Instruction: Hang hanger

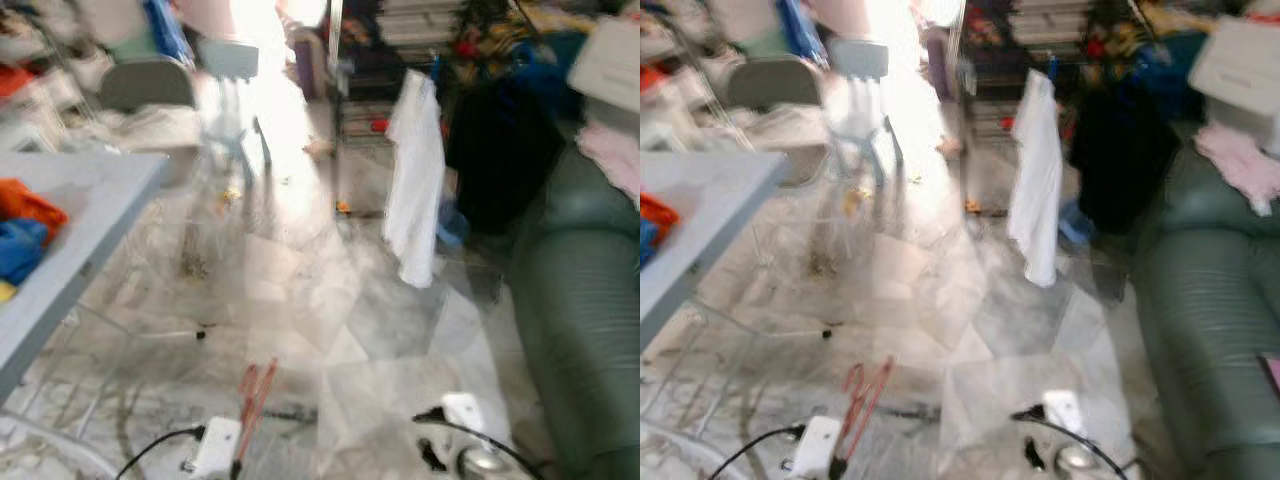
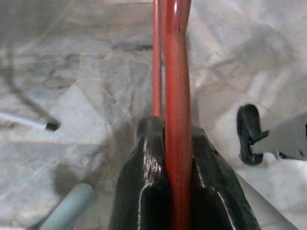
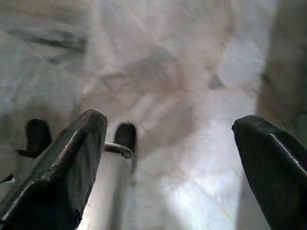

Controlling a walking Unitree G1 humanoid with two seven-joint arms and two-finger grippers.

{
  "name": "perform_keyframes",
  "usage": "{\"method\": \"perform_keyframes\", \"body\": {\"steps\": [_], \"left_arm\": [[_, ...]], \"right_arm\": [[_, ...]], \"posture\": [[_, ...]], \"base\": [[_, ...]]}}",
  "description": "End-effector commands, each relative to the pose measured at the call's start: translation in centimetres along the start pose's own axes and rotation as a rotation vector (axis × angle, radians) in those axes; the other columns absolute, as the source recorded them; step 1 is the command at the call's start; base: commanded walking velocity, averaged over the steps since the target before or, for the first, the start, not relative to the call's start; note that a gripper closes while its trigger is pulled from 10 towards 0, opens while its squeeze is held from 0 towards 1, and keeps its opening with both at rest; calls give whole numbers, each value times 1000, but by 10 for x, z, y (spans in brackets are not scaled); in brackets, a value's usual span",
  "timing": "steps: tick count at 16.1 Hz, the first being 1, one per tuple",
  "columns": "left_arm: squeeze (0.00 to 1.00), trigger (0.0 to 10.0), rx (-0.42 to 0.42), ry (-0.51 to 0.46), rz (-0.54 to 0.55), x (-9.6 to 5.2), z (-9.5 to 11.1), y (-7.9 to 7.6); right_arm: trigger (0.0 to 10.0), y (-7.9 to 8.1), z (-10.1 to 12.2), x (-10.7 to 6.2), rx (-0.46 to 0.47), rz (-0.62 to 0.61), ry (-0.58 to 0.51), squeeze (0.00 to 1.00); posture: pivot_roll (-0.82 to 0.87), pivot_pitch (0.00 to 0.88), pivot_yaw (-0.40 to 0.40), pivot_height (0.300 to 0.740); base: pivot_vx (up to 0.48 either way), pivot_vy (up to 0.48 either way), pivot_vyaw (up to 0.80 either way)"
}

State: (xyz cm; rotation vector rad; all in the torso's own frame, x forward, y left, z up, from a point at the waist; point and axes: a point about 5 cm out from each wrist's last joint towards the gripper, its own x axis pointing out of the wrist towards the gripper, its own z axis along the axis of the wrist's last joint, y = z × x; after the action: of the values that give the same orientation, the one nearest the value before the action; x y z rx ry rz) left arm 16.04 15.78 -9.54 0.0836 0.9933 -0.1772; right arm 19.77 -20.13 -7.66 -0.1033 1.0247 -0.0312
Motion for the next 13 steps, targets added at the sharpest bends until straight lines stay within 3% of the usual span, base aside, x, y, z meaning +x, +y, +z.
{"method": "perform_keyframes", "body": {"steps": [1, 7, 8, 9, 13], "left_arm": [[0, 10000, -6, 4, 2, -1, -2, 1], [0, 10000, -10, 8, 12, -1, -3, 1], [0, 10000, -23, 6, 26, -1, -3, 2], [0, 10000, -67, -1, 56, -1, -4, 3], [0, 10000, -182, -19, 128, -2, -7, 6]], "right_arm": [[10000, 0, 3, 0, 2, 0, -6, 0], [10000, 1, 1, 0, 10, 3, -1, 0], [10000, 2, 2, 0, 56, 6, -9, 0], [10000, 3, 8, 0, 164, 17, -42, 0], [10000, 9, 22, 1, 201, 40, -83, 0]], "posture": [[-77, 0, 61, 740], [-76, 0, 62, 740], [-72, 0, 60, 740], [-72, 0, 60, 740], [-56, 0, 52, 740]], "base": [[0, 0, 0], [0, 0, 0], [0, 0, 0], [0, 0, 0], [0, 0, 0]]}}
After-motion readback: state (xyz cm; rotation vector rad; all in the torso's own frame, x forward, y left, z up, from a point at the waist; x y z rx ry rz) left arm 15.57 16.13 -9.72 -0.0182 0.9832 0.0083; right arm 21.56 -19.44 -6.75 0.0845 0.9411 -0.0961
